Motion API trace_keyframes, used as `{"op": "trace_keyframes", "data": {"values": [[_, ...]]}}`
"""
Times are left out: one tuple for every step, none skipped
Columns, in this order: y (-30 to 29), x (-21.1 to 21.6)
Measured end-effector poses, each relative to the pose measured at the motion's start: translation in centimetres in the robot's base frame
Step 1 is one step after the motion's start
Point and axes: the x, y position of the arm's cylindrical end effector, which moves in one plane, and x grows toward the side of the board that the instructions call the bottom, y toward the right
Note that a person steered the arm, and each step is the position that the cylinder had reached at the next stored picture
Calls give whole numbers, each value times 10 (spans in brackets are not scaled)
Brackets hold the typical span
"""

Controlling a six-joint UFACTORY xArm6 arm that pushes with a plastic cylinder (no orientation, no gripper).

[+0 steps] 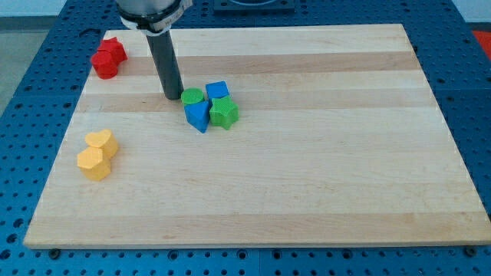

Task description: Push yellow hexagon along with yellow heart slightly up towards top

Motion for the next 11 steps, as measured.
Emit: {"op": "trace_keyframes", "data": {"values": [[-27, -8], [-97, -8], [-163, 6], [-164, 26], [-164, 27], [-164, 30], [-164, 39], [-164, 87], [-164, 132], [-162, 181], [-155, 211]]}}
